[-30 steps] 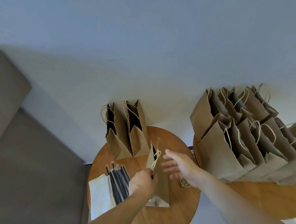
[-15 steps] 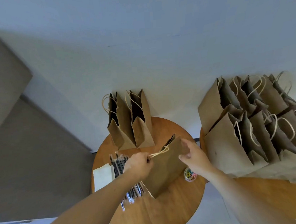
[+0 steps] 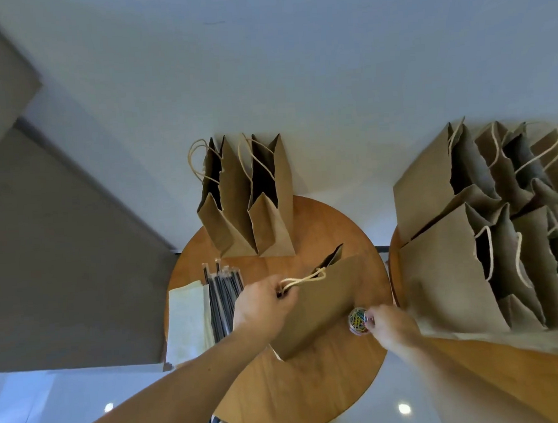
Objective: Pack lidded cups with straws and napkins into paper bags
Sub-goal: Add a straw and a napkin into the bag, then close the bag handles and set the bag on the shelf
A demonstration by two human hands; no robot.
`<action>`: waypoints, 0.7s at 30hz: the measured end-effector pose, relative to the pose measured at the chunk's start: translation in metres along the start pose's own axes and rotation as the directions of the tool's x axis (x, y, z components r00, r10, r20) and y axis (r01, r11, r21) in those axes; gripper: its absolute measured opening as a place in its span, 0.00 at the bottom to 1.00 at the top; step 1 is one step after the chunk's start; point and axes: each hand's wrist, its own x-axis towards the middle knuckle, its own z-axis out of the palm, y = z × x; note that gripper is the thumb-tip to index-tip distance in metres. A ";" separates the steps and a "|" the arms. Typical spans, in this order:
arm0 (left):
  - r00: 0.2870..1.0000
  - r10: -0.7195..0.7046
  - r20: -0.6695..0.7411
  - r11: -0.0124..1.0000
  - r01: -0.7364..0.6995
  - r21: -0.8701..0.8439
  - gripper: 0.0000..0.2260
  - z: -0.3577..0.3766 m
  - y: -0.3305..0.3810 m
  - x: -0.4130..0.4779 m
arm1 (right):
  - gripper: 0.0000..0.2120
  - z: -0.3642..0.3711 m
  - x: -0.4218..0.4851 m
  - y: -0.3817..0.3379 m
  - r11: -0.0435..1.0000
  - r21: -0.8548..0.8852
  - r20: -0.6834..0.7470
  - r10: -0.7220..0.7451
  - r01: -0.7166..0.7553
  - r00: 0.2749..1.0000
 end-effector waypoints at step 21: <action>0.997 -0.059 0.039 0.985 0.065 -0.163 0.05 -0.003 -0.006 0.007 | 0.11 0.011 0.008 -0.010 0.995 0.088 -0.015 0.041 -0.039 0.999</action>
